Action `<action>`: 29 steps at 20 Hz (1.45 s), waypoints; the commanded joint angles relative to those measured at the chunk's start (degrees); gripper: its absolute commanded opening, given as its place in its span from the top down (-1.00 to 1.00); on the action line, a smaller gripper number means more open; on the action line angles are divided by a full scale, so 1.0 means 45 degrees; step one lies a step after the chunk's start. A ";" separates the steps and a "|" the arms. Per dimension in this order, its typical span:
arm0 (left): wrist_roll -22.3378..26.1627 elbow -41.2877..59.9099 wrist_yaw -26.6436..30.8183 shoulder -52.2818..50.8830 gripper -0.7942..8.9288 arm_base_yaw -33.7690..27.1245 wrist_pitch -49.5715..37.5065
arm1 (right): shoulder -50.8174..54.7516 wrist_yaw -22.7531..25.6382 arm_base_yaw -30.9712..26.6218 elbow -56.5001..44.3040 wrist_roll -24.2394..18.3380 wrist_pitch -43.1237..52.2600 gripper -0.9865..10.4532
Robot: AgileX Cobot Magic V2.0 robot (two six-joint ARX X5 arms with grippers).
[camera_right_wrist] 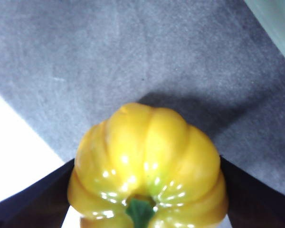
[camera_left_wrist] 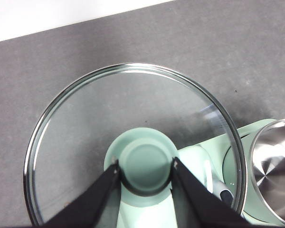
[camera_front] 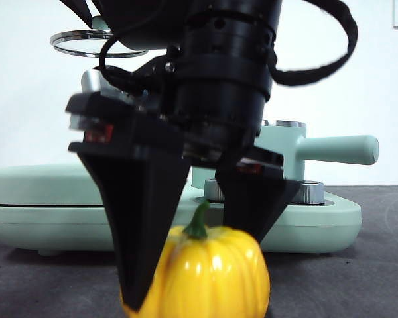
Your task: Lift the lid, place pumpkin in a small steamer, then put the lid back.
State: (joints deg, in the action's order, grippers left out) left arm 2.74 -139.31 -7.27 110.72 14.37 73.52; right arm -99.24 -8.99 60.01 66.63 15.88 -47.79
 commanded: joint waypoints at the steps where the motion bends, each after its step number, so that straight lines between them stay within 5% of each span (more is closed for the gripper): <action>1: -0.0097 -0.0335 -0.0063 0.0000 0.82 0.0034 -0.0340 | -0.0248 0.0000 -0.0078 0.1229 -0.0146 -0.0845 0.21; 6: -0.0083 -0.0335 -0.0058 0.0000 0.82 0.0029 -0.0340 | -0.0262 0.0019 -0.1530 0.5066 -0.0733 -0.3925 0.21; 15: -0.0092 -0.0335 -0.0058 0.0019 0.82 0.0019 -0.0287 | -0.3657 0.0010 -0.6334 1.2386 -0.2288 -0.6654 0.21; 29: -0.0092 -0.0335 -0.0058 0.0024 0.82 0.0010 -0.0243 | -0.6353 0.1107 -0.6819 1.2954 -0.2681 -0.7028 0.21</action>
State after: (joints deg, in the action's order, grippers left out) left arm 2.76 -139.31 -7.27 110.69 14.37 73.60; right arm -125.86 -4.27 28.88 123.50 4.38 -76.84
